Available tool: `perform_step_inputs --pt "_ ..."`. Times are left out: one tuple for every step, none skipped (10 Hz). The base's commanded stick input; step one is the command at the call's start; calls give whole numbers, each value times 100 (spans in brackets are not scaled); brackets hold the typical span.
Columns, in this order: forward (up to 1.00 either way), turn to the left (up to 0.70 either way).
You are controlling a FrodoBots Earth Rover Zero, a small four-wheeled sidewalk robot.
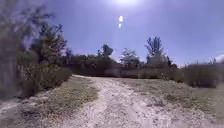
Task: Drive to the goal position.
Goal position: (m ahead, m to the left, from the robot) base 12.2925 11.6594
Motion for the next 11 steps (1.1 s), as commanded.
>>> perform_step_inputs --pt "70 0" --pt "70 0" --pt "70 0" --pt "70 0" --pt "70 0" --pt "70 0" --pt "70 0" --pt "70 0" --pt "70 0" --pt "70 0" --pt "70 0"
